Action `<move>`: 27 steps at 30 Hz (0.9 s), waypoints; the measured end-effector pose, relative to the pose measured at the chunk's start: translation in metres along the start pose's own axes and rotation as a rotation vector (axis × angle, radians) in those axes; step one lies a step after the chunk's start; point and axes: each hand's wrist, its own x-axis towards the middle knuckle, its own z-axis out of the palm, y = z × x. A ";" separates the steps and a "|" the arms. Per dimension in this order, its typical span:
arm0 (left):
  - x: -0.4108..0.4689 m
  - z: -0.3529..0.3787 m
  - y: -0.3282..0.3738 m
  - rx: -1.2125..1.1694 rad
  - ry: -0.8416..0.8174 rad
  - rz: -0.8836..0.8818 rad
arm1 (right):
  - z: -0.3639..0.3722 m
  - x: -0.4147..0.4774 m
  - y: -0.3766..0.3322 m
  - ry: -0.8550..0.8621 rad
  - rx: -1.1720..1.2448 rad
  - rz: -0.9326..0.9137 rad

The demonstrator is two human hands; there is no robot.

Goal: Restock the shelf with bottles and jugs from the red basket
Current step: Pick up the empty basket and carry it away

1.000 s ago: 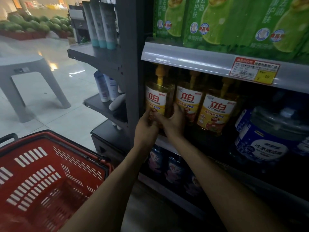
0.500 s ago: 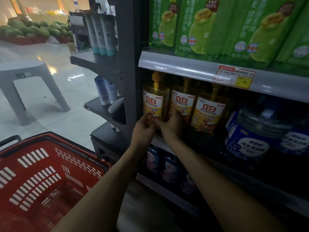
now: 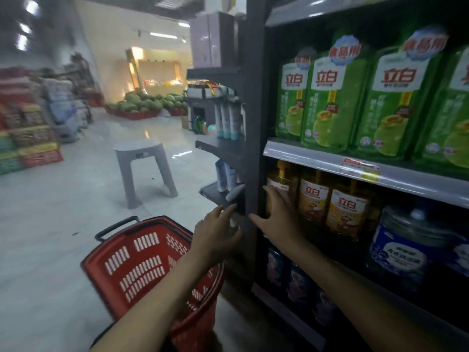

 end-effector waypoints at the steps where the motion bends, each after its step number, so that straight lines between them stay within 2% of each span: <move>1: -0.006 -0.009 -0.009 0.046 0.009 -0.023 | -0.001 -0.003 -0.011 -0.024 -0.012 -0.038; 6: -0.041 -0.046 -0.060 0.160 0.073 -0.154 | 0.021 -0.012 -0.050 -0.152 -0.056 -0.158; 11: -0.075 -0.068 -0.118 0.208 0.087 -0.287 | 0.061 -0.012 -0.080 -0.326 -0.108 -0.131; 16: -0.104 -0.076 -0.174 0.209 0.098 -0.417 | 0.096 -0.006 -0.106 -0.412 -0.195 -0.151; 23: -0.123 -0.053 -0.227 0.134 0.121 -0.576 | 0.146 -0.007 -0.111 -0.466 -0.242 -0.172; 27: -0.110 -0.014 -0.240 0.152 -0.007 -0.698 | 0.181 -0.012 -0.077 -0.500 -0.274 -0.181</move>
